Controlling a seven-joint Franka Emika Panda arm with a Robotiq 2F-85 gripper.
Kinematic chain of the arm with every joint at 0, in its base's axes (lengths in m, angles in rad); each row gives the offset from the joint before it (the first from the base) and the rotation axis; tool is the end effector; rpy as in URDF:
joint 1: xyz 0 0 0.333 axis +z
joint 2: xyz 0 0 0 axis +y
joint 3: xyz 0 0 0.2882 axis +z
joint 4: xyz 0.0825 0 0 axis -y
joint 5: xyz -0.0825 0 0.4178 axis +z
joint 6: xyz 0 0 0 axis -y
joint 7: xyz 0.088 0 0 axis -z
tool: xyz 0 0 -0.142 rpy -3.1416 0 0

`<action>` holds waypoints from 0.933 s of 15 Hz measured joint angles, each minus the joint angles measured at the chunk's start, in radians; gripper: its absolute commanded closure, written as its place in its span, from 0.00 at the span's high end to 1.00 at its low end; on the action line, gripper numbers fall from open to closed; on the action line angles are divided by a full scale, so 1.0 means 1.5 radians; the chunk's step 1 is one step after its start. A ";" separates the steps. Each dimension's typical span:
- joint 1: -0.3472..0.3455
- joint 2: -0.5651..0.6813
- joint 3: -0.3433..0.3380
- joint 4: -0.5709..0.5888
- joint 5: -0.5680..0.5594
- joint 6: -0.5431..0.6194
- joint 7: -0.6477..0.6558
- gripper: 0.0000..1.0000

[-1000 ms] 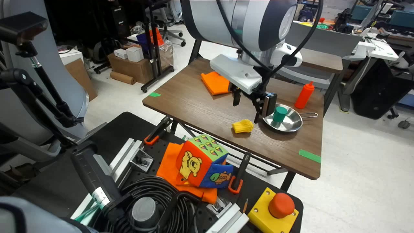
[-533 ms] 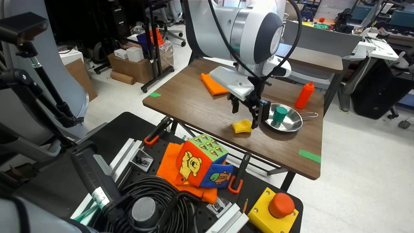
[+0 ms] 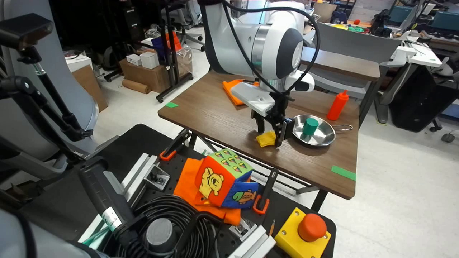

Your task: Move the yellow object to the left

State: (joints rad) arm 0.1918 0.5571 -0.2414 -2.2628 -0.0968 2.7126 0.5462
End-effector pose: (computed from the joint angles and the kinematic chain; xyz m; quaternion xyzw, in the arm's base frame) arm 0.5085 -0.0448 0.0220 0.9674 -0.2349 -0.0267 0.0914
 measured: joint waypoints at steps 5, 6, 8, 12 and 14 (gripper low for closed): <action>0.021 0.002 -0.012 0.006 0.000 -0.002 0.027 0.12; 0.021 0.002 -0.014 0.007 0.000 -0.003 0.031 0.05; 0.022 0.001 -0.018 0.010 0.000 -0.007 0.035 0.07; 0.024 -0.012 -0.019 0.026 0.000 -0.018 0.040 0.07; 0.029 -0.028 -0.019 0.035 0.000 -0.031 0.045 0.07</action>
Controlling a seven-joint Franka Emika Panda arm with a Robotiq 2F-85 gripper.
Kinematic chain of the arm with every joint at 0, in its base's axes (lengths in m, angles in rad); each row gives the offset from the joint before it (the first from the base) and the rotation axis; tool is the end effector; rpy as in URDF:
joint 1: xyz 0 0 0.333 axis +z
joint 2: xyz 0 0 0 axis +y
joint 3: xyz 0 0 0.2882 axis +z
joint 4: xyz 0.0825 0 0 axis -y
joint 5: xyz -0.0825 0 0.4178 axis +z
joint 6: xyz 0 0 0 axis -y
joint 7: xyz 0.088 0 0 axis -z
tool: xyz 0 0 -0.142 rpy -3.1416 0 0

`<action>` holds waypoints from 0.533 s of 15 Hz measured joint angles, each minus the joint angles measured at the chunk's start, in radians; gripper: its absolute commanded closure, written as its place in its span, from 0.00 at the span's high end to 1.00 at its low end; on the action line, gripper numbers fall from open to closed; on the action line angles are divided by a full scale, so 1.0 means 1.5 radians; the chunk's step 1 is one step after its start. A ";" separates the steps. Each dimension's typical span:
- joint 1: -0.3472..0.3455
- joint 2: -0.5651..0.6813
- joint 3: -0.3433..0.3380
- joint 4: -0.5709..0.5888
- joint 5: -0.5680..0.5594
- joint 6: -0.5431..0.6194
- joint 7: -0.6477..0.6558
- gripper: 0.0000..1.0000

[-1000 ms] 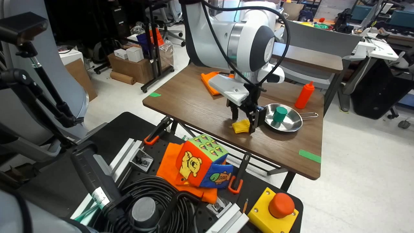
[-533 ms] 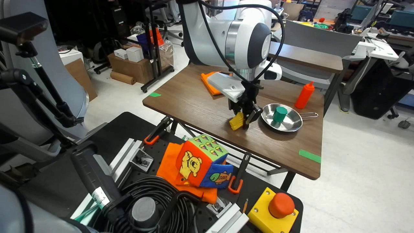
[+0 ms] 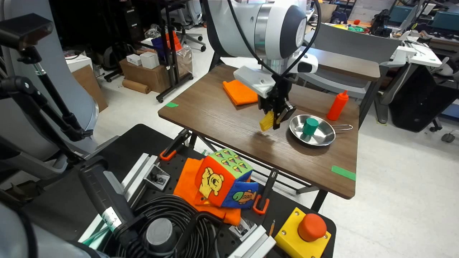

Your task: Move the yellow object to the left

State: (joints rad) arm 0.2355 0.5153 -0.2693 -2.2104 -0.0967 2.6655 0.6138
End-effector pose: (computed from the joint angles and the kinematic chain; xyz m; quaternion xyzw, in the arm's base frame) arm 0.5417 -0.0352 0.0578 0.9612 -0.2608 0.0023 0.0903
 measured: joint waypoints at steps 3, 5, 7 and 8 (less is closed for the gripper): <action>0.007 -0.031 0.016 0.010 0.000 -0.011 0.002 0.07; 0.008 -0.048 0.040 0.015 0.002 -0.011 0.002 0.07; 0.008 -0.062 0.072 0.019 0.006 -0.009 0.002 0.07; 0.009 -0.067 0.089 0.019 0.006 0.001 0.002 0.07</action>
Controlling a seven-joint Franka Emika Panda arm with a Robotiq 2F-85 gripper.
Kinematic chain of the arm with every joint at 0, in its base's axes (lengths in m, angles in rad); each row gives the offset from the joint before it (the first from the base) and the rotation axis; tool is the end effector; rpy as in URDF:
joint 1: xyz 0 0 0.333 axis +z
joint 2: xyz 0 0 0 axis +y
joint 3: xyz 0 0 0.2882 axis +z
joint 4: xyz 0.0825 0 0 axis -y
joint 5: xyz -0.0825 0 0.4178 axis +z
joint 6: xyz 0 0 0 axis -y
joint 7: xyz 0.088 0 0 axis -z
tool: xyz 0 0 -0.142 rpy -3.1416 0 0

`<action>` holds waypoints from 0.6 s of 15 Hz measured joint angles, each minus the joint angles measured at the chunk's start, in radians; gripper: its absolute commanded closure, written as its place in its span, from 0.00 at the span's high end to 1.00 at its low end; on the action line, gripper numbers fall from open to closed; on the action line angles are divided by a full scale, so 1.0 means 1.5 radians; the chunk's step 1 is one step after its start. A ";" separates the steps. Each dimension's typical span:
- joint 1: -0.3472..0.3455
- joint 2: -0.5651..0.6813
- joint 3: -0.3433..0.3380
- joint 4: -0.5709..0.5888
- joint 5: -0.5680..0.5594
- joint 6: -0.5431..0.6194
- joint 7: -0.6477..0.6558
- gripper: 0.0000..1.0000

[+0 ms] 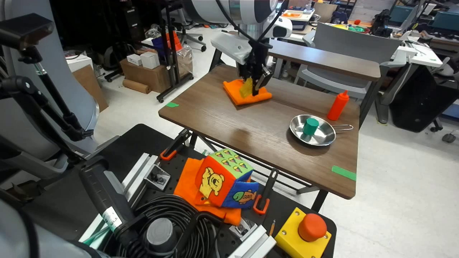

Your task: Move the yellow object to the left

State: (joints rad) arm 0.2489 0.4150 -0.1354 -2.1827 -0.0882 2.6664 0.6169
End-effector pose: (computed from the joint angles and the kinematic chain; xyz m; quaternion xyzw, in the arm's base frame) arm 0.5736 0.0612 0.1152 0.9770 -0.2047 0.0502 0.0328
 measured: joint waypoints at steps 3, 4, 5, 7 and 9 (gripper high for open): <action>0.018 0.001 0.033 -0.001 -0.002 0.036 0.000 0.07; 0.026 0.004 0.042 -0.001 -0.002 0.044 -0.001 0.07; 0.035 0.010 0.048 0.000 -0.003 0.051 -0.001 0.07; 0.056 0.027 0.054 0.005 -0.004 0.063 -0.001 0.07; 0.074 0.051 0.055 0.018 -0.004 0.067 -0.001 0.07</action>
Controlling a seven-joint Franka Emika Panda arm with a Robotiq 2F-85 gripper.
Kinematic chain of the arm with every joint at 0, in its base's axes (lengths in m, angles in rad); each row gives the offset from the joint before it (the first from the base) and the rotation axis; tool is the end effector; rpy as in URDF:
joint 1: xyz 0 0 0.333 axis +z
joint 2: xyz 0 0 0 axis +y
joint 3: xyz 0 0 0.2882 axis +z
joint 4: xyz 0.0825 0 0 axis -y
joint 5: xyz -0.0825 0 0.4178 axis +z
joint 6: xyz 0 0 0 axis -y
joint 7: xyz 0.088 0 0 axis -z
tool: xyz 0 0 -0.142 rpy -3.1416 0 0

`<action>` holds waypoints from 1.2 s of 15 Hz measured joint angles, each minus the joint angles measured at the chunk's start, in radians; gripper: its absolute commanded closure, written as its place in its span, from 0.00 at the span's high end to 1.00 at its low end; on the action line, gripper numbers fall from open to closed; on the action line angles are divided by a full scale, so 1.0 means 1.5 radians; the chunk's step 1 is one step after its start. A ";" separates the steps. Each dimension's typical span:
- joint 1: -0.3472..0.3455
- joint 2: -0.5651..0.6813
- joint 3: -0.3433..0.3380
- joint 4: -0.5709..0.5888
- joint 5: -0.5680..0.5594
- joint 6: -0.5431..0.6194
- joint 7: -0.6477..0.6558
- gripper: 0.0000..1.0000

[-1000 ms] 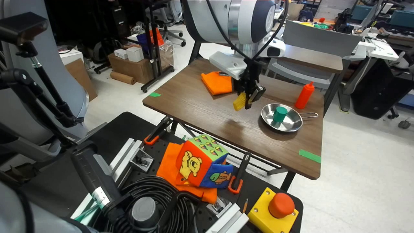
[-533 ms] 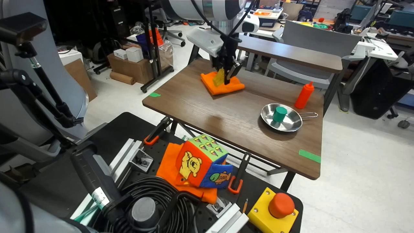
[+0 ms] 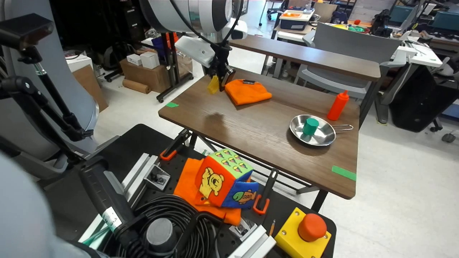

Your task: Move the yellow object to the left

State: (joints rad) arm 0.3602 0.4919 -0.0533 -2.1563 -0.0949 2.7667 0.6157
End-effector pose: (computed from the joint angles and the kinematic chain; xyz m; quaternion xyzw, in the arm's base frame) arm 0.5562 0.1767 0.0889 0.9920 -0.1069 0.0672 0.0027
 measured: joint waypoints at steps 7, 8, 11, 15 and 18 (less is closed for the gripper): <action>0.038 0.104 -0.013 0.068 -0.001 0.000 0.000 0.07; 0.043 0.111 -0.016 0.075 -0.001 -0.002 0.000 0.07; 0.057 0.115 -0.028 0.083 -0.002 -0.013 -0.001 0.61; 0.074 0.117 -0.047 0.088 -0.020 -0.028 -0.001 0.90; 0.085 0.117 -0.059 0.088 -0.040 -0.031 -0.001 1.00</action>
State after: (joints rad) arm 0.4882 0.6677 -0.1415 -2.0246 -0.1550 2.7202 0.6147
